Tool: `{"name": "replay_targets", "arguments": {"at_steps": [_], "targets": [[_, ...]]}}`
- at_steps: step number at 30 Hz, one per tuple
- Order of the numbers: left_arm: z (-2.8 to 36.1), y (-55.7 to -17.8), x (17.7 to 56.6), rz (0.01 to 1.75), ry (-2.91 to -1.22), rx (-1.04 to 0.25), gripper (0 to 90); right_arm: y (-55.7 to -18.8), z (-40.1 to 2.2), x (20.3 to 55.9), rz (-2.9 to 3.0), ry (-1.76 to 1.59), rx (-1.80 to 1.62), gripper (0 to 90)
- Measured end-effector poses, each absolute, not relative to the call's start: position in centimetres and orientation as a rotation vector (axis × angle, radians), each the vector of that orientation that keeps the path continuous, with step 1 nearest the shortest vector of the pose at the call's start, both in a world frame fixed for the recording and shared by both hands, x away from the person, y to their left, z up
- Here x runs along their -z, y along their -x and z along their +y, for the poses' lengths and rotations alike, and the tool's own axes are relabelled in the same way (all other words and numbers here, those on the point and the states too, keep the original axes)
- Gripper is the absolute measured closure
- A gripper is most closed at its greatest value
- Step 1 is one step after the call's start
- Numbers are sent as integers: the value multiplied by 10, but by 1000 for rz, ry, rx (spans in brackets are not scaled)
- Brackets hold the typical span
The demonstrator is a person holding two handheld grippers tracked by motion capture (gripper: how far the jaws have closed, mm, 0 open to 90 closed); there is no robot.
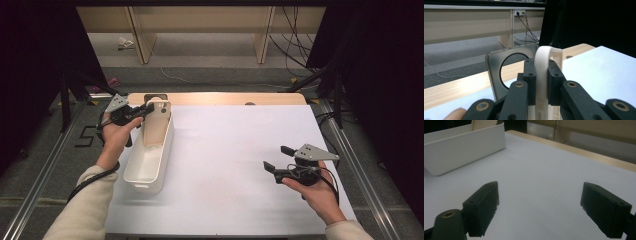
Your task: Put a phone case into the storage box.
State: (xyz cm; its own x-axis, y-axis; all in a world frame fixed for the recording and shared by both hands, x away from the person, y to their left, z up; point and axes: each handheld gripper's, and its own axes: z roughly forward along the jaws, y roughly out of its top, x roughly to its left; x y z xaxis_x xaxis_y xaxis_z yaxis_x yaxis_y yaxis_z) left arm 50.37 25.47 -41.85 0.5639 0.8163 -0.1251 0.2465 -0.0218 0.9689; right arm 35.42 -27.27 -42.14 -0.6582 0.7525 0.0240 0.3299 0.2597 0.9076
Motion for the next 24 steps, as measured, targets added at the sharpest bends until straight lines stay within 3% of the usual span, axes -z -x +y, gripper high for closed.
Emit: {"name": "replay_targets", "arguments": {"at_steps": [24], "targets": [[257,-514,419,934,-1636,-619,769,-354,-272,422,2128,-981,-1374,162]]}}
